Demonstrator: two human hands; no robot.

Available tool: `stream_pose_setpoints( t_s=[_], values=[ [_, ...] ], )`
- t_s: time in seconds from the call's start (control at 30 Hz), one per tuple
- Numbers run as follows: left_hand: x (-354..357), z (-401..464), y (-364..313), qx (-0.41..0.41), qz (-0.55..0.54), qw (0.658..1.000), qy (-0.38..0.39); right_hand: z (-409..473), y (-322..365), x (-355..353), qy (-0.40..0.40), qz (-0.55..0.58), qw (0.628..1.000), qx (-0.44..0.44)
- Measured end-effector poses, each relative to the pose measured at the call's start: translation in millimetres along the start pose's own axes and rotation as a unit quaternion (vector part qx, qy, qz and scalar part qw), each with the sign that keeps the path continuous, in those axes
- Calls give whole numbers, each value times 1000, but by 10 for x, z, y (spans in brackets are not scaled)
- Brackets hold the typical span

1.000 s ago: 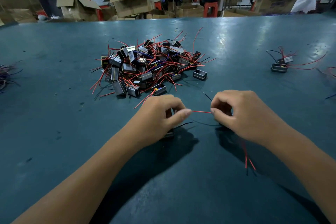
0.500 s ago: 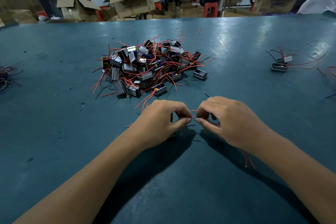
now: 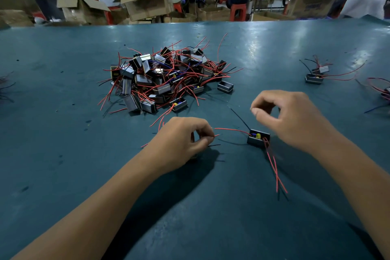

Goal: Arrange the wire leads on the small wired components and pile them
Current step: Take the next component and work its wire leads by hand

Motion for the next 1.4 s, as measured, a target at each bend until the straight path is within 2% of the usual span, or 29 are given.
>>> stream_pose_setpoints(
  t_s=[0.1,0.23,0.3,0.5,0.8,0.97,1.03,1.13,1.23,1.3,1.4],
  values=[
    [-77,3,65,-17,9,1000,-20,-15,-169,158,64,-33,997,38],
    [-152,5,142,-33,36,998,-31,-155,-338,466,214,-82,970,81],
    [-191,1,156,-35,40,998,-36,-197,-379,509,242,-103,960,90],
    [-207,-2,184,-47,50,997,-35,-128,-164,451,192,-87,977,15],
    [-277,9,265,-58,34,997,-44,-203,-194,572,261,-102,960,4],
    [-554,-7,231,-48,-14,988,-146,-192,-171,545,256,-90,962,-4],
    [-596,-24,131,-22,-31,987,-156,-189,-136,527,251,-76,965,-7],
    [-474,-52,-135,41,-46,992,-110,-179,-84,524,243,-63,968,3],
    [-243,-90,-405,110,10,992,-65,-110,-55,424,167,-17,985,36],
    [-82,-115,-485,126,55,990,-34,-88,-53,372,125,15,990,57],
    [84,-154,-530,135,78,988,8,-127,-70,468,154,12,985,74]
  ],
)
Point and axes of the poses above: each hand's wrist, its own z-axis towards the middle knuckle, its own x-axis out of the palm, y = z × x, the point moved 10 cm from there along z, towards the middle knuckle, and after that the axes turned 3 degrees about -y, right-handed, at the moved point
